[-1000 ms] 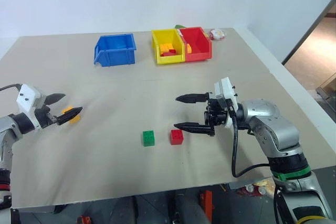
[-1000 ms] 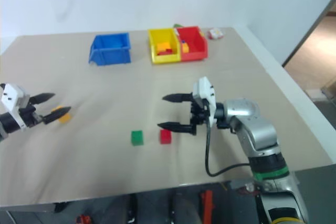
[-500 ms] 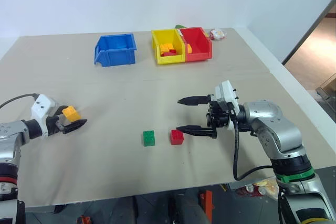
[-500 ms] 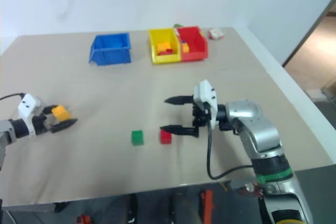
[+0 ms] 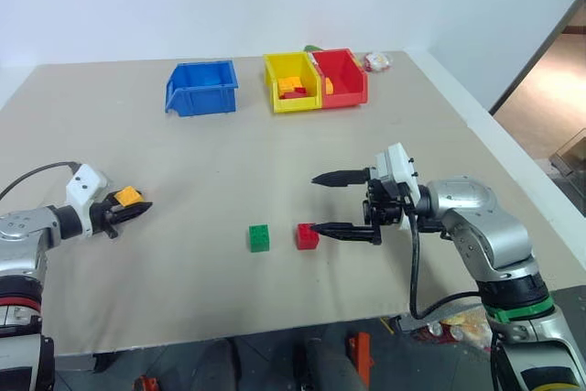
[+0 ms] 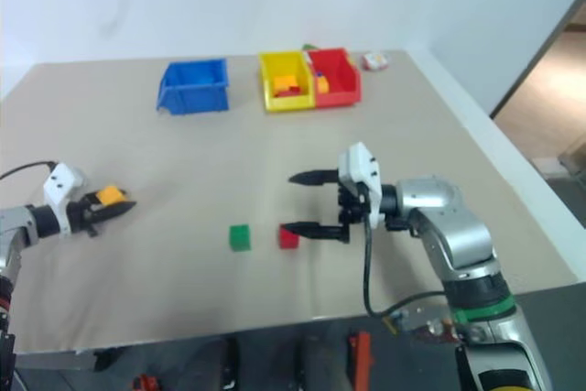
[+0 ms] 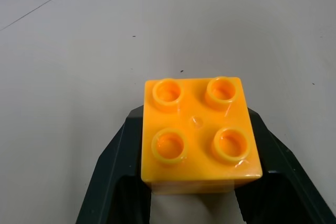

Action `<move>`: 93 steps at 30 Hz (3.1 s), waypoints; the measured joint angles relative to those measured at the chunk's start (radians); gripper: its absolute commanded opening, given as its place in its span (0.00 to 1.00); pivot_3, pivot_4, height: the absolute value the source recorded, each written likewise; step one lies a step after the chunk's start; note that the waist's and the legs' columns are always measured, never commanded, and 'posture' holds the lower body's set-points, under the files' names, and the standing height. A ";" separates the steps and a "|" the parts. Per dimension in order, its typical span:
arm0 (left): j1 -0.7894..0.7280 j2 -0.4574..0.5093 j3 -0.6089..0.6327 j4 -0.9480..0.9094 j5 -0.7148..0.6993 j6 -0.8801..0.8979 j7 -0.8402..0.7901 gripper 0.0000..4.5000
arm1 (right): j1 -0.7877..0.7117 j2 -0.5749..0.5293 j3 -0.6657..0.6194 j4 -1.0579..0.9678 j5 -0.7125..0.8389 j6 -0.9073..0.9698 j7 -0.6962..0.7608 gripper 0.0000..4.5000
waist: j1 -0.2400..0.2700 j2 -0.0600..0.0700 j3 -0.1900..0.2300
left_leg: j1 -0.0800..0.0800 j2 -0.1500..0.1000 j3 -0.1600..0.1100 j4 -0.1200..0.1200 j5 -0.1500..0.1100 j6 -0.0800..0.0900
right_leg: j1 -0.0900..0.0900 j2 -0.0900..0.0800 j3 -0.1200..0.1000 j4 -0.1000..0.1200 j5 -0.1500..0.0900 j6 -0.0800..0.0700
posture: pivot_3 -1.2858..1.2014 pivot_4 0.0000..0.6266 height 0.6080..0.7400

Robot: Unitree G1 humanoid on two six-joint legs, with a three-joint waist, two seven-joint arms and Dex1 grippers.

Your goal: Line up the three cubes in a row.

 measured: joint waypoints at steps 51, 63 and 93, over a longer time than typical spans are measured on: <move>0.230 -0.077 -0.216 -0.601 -0.081 0.035 -0.252 0.30 | 0.007 -0.027 0.023 -0.001 -0.008 -0.031 0.029 1.00 | 0.000 0.000 0.000 | -0.001 0.001 -0.001 -0.002 0.000 -0.001 | -0.001 0.002 0.002 -0.001 -0.002 -0.001 | 0.52 0.24 1.00; 0.185 -0.083 -0.243 -0.556 -0.067 0.012 -0.281 0.30 | 0.020 -0.029 0.023 -0.009 -0.008 -0.031 0.023 1.00 | 0.000 0.000 0.000 | -0.001 -0.001 0.000 -0.001 0.000 0.000 | -0.001 0.001 0.002 -0.001 -0.002 -0.001 | 0.52 0.24 1.00; 0.248 -0.075 0.148 -0.928 -0.324 0.492 0.203 0.98 | 0.007 -0.042 -0.089 0.006 0.023 -0.020 -0.087 1.00 | 0.000 0.000 0.000 | 0.000 -0.003 -0.004 -0.004 0.000 -0.001 | 0.001 0.001 0.003 -0.002 -0.005 0.004 | 0.52 0.24 1.00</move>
